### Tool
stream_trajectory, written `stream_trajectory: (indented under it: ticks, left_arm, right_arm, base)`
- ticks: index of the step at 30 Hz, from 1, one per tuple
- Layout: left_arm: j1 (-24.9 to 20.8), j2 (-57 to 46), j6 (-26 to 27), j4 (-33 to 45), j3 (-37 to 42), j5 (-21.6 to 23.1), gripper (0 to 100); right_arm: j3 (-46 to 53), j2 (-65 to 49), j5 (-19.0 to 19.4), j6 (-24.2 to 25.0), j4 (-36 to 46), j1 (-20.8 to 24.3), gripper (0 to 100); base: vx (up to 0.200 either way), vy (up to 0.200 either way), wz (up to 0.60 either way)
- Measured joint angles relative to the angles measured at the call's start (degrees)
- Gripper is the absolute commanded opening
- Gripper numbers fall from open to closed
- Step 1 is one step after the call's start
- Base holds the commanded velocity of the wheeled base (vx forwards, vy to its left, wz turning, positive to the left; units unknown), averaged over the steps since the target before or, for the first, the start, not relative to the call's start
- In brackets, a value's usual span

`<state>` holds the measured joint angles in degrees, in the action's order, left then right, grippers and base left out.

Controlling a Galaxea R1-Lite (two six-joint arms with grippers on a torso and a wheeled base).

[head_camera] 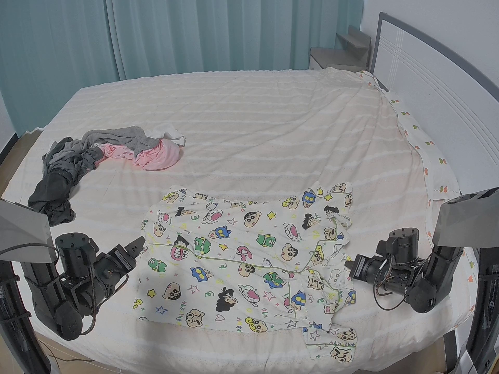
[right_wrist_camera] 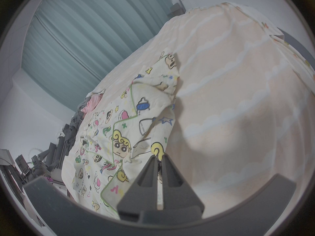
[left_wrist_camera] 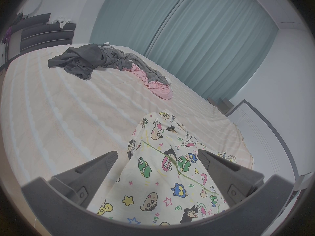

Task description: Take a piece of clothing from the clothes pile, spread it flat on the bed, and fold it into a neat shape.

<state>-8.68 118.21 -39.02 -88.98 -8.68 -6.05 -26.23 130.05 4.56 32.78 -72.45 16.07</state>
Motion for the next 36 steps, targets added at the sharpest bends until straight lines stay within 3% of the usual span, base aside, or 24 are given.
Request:
stream_trajectory:
  ticks: [20, 33, 34, 36]
  left_arm:
    - [0.24, 0.01, 0.0, 0.0, -0.2, 0.0, 100]
    - [0.34, 0.09, 0.02, 0.0, -0.2, 0.0, 100]
    - [0.34, 0.15, 0.02, 0.0, -0.2, 0.0, 100]
    - [0.34, 0.3, 0.07, 0.0, -0.24, 0.0, 100]
  right_arm:
    - [-0.41, -1.13, 0.44, -4.05, 0.39, -12.04, 0]
    - [-1.4, 1.6, 1.54, -4.75, 0.13, -14.92, 0]
    - [-1.38, 1.78, 1.54, -4.75, 0.13, -14.91, 100]
    - [-1.29, 2.04, 1.57, -4.73, 0.13, -14.91, 100]
  base:
    - [0.0, 0.0, 0.0]
    - [0.0, 0.0, 0.0]
    - [0.0, 0.0, 0.0]
    - [0.0, 0.0, 0.0]
